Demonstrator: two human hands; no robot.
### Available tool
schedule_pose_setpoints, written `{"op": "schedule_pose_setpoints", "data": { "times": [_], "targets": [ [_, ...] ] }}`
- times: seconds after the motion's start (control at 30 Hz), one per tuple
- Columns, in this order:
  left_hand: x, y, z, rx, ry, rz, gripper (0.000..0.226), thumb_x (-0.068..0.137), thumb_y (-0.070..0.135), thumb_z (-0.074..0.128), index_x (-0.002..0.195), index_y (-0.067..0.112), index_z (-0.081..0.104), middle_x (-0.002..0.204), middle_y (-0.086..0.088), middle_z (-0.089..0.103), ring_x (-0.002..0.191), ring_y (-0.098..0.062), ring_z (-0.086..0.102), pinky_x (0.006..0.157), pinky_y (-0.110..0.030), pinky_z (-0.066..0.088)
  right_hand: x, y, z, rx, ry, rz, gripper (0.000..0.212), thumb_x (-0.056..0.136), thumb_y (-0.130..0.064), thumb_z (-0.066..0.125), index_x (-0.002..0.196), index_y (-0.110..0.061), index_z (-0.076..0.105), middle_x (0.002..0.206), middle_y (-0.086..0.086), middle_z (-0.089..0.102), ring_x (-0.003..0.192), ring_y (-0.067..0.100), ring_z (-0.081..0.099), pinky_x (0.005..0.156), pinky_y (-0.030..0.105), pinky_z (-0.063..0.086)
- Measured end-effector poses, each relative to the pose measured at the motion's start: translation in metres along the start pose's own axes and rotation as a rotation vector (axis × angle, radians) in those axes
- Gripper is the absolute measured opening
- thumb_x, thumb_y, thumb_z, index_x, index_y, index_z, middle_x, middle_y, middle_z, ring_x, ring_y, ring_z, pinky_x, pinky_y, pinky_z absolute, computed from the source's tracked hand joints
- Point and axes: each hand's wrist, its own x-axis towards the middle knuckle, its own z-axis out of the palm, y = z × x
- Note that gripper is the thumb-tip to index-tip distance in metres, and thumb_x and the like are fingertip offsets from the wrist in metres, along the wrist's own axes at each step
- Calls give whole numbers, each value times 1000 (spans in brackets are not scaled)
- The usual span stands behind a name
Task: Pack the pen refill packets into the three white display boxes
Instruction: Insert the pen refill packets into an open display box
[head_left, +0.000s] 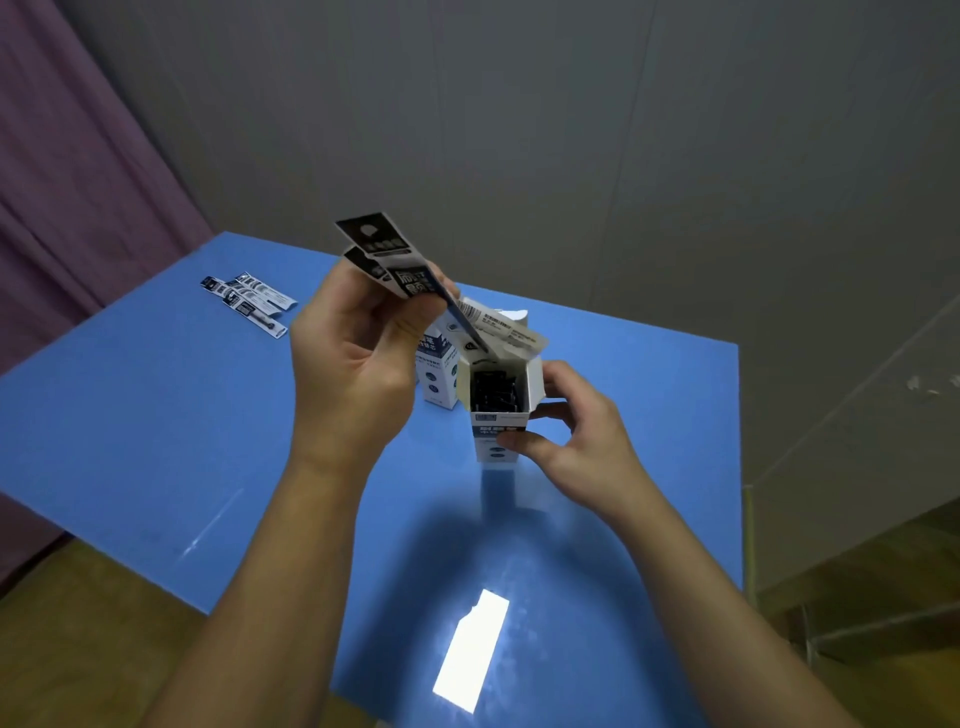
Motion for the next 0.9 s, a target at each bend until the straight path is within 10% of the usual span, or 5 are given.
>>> {"op": "schedule_pose_setpoints", "data": {
  "times": [0.47, 0.6, 0.9],
  "targets": [
    [-1, -17, -5, 224, -176, 45, 20, 87, -5, 66, 95, 12, 71, 96, 1, 71, 95, -22, 66, 86, -38, 53, 2, -2, 4, -10, 1, -11, 48, 77, -3, 80, 117, -23, 62, 109, -8, 67, 101, 16, 65, 89, 32, 55],
    [1, -29, -9, 537, -341, 88, 12, 85, 13, 71, 96, 10, 75, 111, 5, 63, 109, -18, 51, 95, -24, 43, 6, -4, 2, -9, 12, -16, 47, 76, -4, 80, 116, -23, 62, 108, -9, 68, 102, 16, 65, 89, 33, 55],
    [8, -27, -8, 455, -279, -13, 12, 85, 20, 78, 97, 22, 76, 106, 5, 62, 110, -16, 55, 90, -23, 42, 10, -5, -1, -31, 23, 8, 49, 76, -5, 80, 117, -27, 62, 109, -13, 67, 102, 14, 65, 89, 33, 55]
  ]
}}
